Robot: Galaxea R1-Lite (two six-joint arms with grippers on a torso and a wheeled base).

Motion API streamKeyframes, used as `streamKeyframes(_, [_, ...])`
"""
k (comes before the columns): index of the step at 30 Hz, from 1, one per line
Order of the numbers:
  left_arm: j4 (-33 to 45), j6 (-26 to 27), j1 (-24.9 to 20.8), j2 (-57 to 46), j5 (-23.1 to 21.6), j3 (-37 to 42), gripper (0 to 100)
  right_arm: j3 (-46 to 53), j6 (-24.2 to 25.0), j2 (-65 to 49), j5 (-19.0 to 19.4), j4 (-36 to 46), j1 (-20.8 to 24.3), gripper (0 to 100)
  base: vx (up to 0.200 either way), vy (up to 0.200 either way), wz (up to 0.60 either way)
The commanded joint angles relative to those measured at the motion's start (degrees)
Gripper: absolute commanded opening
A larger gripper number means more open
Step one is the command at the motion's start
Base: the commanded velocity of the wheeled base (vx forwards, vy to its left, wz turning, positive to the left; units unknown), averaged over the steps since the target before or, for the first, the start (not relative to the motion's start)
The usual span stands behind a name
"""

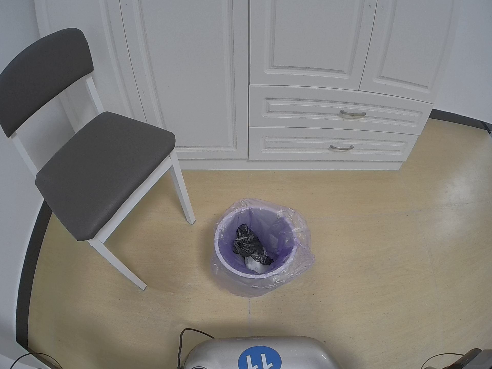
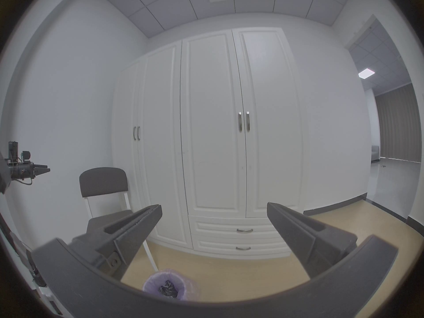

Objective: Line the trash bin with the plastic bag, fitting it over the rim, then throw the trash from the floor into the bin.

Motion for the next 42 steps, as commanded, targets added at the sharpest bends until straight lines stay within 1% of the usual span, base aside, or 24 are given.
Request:
streamKeyframes(1, [0.10,0.02,0.67,-4.33,0.01,-0.64,100,0.59,0.53,-7.23,-0.14,0.36,0.07,100,0.000,0.000,0.00])
streamKeyframes(7, [0.10,-0.15,3.48,-7.49,-0.16,-0.91,100,0.06,0.97,-12.32,-0.23,0.45,-0.81,100,0.000,0.000,0.00])
streamKeyframes(9, [0.10,-0.07,3.83,-9.51,-0.25,-0.12,100,0.15,1.05,-14.78,-0.14,0.53,-3.27,100,0.000,0.000,0.00])
streamKeyframes(11, [0.10,-0.07,4.01,-10.92,-0.25,0.68,100,0.59,1.41,-16.72,0.21,0.62,-4.50,100,0.000,0.000,0.00])
streamKeyframes(14, [0.36,0.02,4.89,-13.29,-0.34,1.12,100,1.21,2.46,-20.32,0.39,0.71,-4.76,100,0.000,0.000,0.00])
streamKeyframes(18, [1.94,0.02,5.50,-16.37,-2.10,1.03,100,2.17,3.95,-25.33,0.56,0.97,-3.97,100,0.000,0.000,0.00])
streamKeyframes(21, [2.91,-0.07,5.77,-17.51,-2.80,1.03,100,2.61,4.13,-27.18,0.48,0.97,-3.80,100,0.000,0.000,0.00])
streamKeyframes(22, [4.67,-0.07,6.47,-19.97,-3.59,1.20,100,3.31,4.22,-29.81,-0.05,0.97,-3.71,100,0.000,0.000,0.00])
streamKeyframes(26, [7.65,-0.33,7.26,-24.10,-4.65,2.17,100,5.69,4.31,-35.61,0.39,2.12,-2.48,100,0.000,0.000,0.00])
streamKeyframes(27, [7.65,-0.33,7.26,-24.10,-4.65,2.17,100,5.69,4.31,-35.61,0.39,2.12,-2.48,100,0.000,0.000,0.00])
streamKeyframes(29, [8.88,-0.59,7.70,-26.39,-4.91,2.96,100,5.86,4.31,-39.13,0.39,7.39,0.33,100,0.000,0.000,0.00])
streamKeyframes(30, [9.15,-0.59,7.79,-27.00,-4.91,3.22,100,5.86,4.31,-39.92,0.13,9.15,0.95,100,0.000,0.000,0.00])
streamKeyframes(31, [9.15,-0.59,7.79,-27.00,-4.91,3.22,100,5.86,4.31,-39.92,0.13,9.15,0.95,100,0.000,0.000,0.00])
streamKeyframes(32, [10.29,-0.77,8.05,-29.29,-5.00,3.66,100,6.39,4.39,-42.29,-0.40,12.75,2.09,100,0.000,0.000,0.00])
streamKeyframes(34, [11.17,-0.77,8.23,-30.43,-5.00,3.75,100,7.01,5.01,-43.96,-1.02,13.10,2.71,100,0.000,0.000,0.00])
streamKeyframes(35, [12.31,-0.95,8.40,-31.48,-5.08,3.84,100,7.45,6.15,-45.46,-2.25,13.10,3.67,100,0.000,0.000,0.00])
streamKeyframes(39, [14.68,-1.03,8.32,-33.77,-5.17,3.84,100,7.09,8.09,-46.43,-4.80,13.10,3.23,100,0.000,0.000,0.00])
streamKeyframes(42, [16.53,-1.30,8.40,-36.41,-7.37,4.54,100,7.01,8.79,-47.13,-5.24,13.10,2.36,100,0.000,0.000,0.00])
